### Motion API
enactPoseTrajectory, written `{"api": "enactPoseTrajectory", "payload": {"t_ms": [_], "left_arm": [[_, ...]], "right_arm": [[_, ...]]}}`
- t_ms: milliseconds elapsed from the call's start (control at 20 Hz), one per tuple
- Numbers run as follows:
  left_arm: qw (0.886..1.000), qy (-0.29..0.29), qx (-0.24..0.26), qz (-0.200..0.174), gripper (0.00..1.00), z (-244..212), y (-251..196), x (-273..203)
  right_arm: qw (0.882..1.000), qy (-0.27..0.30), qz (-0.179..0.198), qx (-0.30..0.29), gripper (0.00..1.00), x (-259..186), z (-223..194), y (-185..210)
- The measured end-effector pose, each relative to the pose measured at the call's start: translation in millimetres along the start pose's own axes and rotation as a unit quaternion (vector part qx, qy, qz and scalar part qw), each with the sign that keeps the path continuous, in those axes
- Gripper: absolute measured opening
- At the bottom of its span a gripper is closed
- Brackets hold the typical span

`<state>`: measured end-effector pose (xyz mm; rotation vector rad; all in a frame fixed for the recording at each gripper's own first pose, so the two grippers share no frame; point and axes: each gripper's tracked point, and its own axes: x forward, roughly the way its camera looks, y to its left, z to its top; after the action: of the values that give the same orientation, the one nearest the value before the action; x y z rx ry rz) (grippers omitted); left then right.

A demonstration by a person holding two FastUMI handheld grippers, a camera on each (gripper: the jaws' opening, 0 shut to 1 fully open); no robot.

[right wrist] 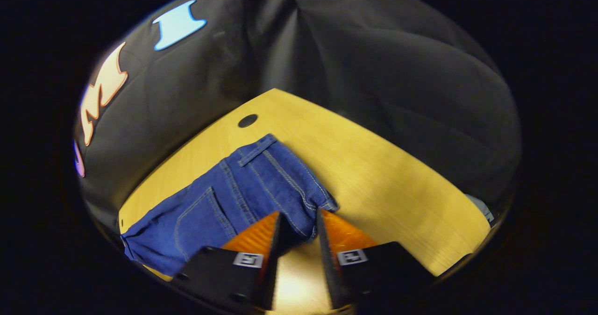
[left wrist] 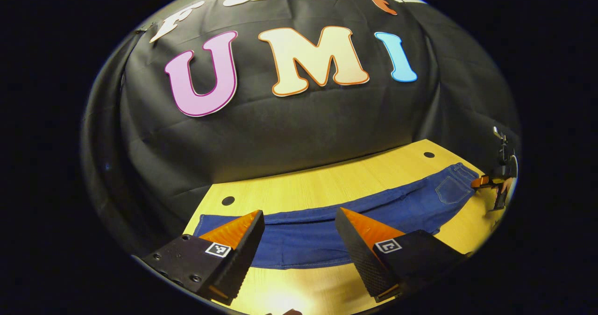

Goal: Grasp the waist and the cuffs of the jeans and fold them to make the two legs overlap; first hold the waist and fold one-third of the jeans toward the cuffs, then hold the cuffs and fold the remaining one-third in the same direction to finish folding.

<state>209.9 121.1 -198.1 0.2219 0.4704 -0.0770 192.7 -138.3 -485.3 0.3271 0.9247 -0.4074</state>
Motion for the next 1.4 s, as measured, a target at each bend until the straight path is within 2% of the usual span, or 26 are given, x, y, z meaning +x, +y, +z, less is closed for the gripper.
{"api": "enactPoseTrajectory", "payload": {"t_ms": [50, 150, 200, 350, 400, 450, 600, 650, 700, 750, 900, 1100, 1150, 1200, 1250, 1350, 1400], "left_arm": [[1.000, 0.001, -0.006, 0.004, 0.95, -1.3, -0.6, -2.2], [1.000, 0.003, -0.022, 0.009, 0.95, -2.9, -2.5, -5.5], [1.000, 0.004, -0.028, 0.012, 0.95, -3.3, -3.0, -7.7], [0.999, 0.006, -0.038, 0.019, 0.95, -5.0, -4.6, -13.1], [0.999, 0.006, -0.039, 0.022, 1.00, -4.2, -4.6, -15.1], [0.999, 0.007, -0.039, 0.026, 0.95, -5.1, -4.1, -18.0], [0.998, 0.007, -0.048, 0.029, 0.95, -6.4, -2.1, -23.2], [0.998, 0.008, -0.051, 0.030, 0.95, -7.8, -0.3, -23.5], [0.998, 0.007, -0.054, 0.031, 0.95, -8.3, 2.6, -24.1], [0.998, 0.009, -0.057, 0.029, 0.96, -10.0, 4.6, -23.4], [0.998, 0.010, -0.061, 0.024, 0.95, -12.2, 16.4, -17.8], [0.998, 0.007, -0.068, 0.007, 0.95, -17.1, 37.0, -12.8], [0.997, 0.006, -0.072, 0.004, 0.95, -18.4, 44.2, -12.2], [0.997, 0.010, -0.077, -0.003, 1.00, -21.5, 50.0, -10.8], [0.997, 0.013, -0.081, -0.008, 0.95, -25.1, 56.7, -10.2], [0.997, 0.012, -0.081, -0.010, 0.96, -28.9, 75.9, -10.2], [0.996, 0.013, -0.084, -0.013, 0.95, -31.5, 85.3, -10.3]], "right_arm": [[1.000, -0.001, 0.001, -0.012, 0.24, 0.6, 0.0, 0.2], [1.000, -0.011, 0.003, -0.017, 0.07, -2.4, 5.1, 0.3], [1.000, -0.012, 0.007, -0.015, 0.02, -7.8, 8.4, -0.5], [1.000, -0.017, -0.002, -0.006, 0.04, -6.4, 14.4, -10.6], [1.000, -0.020, -0.010, -0.012, 0.04, -6.8, 17.9, -13.2], [0.999, -0.025, -0.019, -0.020, 0.04, -8.6, 21.5, -16.3], [0.997, -0.043, -0.041, -0.047, 0.01, -11.7, 18.2, -9.3], [0.997, -0.052, -0.039, -0.049, 0.04, -16.2, 20.5, -3.6], [0.996, -0.063, -0.035, -0.045, 0.00, -23.8, 27.6, 3.0], [0.995, -0.079, -0.032, -0.044, 0.04, -33.2, 34.7, 4.0], [0.989, -0.136, -0.014, -0.061, 0.04, -71.6, 58.4, 22.8], [0.974, -0.199, 0.021, -0.101, 0.01, -134.8, 78.1, 57.5], [0.970, -0.213, 0.032, -0.115, 0.03, -152.3, 80.8, 68.1], [0.965, -0.227, 0.043, -0.124, 0.03, -167.8, 84.0, 76.2], [0.961, -0.237, 0.052, -0.134, 0.03, -184.1, 85.8, 84.2], [0.955, -0.251, 0.072, -0.143, 0.00, -207.9, 82.4, 92.8], [0.952, -0.255, 0.084, -0.145, 0.03, -220.6, 80.0, 90.2]]}}
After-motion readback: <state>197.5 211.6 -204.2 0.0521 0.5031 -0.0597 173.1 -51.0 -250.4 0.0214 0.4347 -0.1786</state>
